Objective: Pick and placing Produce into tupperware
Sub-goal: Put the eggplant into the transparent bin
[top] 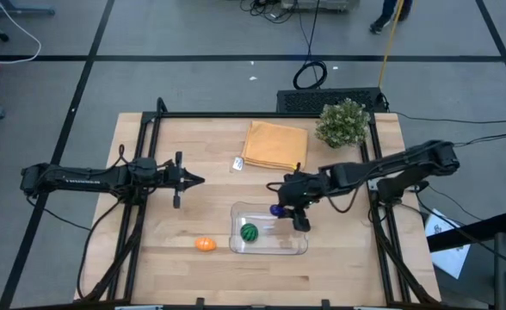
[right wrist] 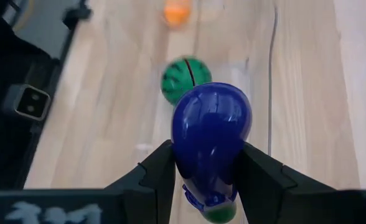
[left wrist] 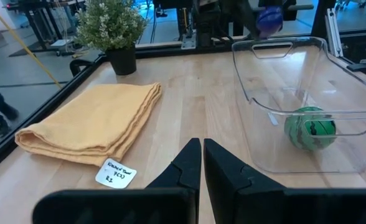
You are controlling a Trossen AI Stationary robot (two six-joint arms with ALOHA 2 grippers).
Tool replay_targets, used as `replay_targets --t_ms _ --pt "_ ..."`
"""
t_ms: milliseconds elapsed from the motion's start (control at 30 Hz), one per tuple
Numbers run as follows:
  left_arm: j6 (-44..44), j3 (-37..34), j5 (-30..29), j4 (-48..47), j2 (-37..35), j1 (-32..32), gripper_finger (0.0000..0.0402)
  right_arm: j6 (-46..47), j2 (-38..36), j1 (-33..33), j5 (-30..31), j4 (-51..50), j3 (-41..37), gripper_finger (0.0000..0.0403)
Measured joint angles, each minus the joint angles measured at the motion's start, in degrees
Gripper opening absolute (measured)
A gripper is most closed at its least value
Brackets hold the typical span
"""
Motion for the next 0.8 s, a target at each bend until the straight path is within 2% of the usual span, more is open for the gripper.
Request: replay_targets --t_ms 200,467,800 --pt "0.03 -0.02 -0.01 -0.35 0.02 0.01 0.0024 2.13 4.67 -0.11 -0.29 -5.48 4.48 0.013" --pt "0.07 -0.02 -0.02 -0.43 0.02 0.0 0.0024 4.38 10.0 -0.09 -1.79 -11.13 6.52 0.013" --pt "0.15 -0.02 -0.02 -0.39 0.0 0.0 0.0024 3.9 14.16 -0.09 -3.26 -11.7 7.71 0.013"
